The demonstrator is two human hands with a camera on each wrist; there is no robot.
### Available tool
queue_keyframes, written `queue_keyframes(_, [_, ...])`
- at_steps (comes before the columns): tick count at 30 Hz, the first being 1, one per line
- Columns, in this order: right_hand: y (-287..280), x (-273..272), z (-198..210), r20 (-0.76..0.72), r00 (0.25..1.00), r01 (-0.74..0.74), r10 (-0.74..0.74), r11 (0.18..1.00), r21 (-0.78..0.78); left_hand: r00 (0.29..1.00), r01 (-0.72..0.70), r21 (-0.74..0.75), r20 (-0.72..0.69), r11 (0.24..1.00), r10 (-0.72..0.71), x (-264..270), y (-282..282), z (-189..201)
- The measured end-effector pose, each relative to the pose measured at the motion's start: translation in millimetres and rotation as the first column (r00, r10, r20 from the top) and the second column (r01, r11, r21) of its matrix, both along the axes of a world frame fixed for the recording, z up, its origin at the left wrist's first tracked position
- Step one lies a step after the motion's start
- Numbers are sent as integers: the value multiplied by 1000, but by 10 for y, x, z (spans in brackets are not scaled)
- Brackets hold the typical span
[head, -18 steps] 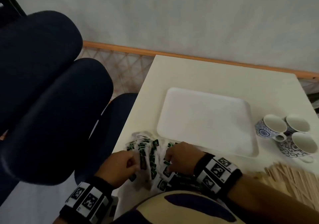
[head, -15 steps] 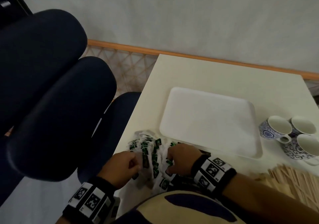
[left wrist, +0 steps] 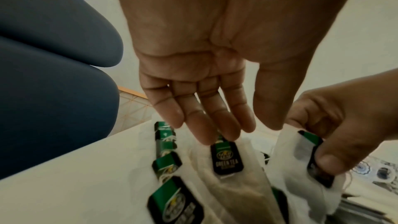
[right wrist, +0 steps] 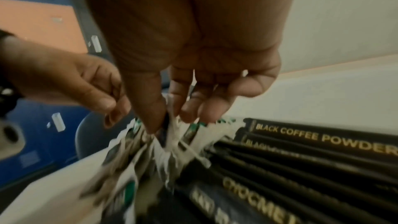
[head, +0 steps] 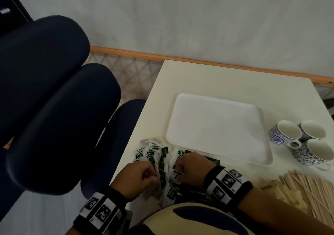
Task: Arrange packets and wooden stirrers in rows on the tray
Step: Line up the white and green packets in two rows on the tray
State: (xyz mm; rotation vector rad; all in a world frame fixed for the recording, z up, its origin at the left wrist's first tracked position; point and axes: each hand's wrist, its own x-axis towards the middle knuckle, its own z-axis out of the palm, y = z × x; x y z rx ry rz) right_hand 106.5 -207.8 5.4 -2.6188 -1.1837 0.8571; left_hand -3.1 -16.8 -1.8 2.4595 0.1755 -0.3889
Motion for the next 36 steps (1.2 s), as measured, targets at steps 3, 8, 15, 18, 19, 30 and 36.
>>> queue_keyframes(3, [-75,91,155,-48,998,40,-34,992,123,999,-30,-167,39,985,37,111,-19,77])
queue_keyframes(8, [-132,212,379,-107,987,145,-117,940,310,1000,25,-334,1,942,-26,354,-71,242])
queue_keyframes(15, [-201,292,457,-209,933,353,-292,853,385,999,47,-386,32,921,-38,635,-249,254])
queue_keyframes(18, [-433,440,309,-98,909,418,-406,885,204,999,-38,-407,12,913,47,696,-202,233])
queue_keyframes(19, [-539,494,229,4,920,391,-392,917,80,998,-60,-426,5,903,69,717,-176,217])
queue_keyframes(30, [-1075,622,-147,302,925,325,-229,890,-321,981,-192,-578,-144,793,132,1041,-212,265])
queue_keyframes(36, [-1157,626,-196,230,929,357,-290,868,-345,960,-278,-676,-219,683,175,1262,-286,301])
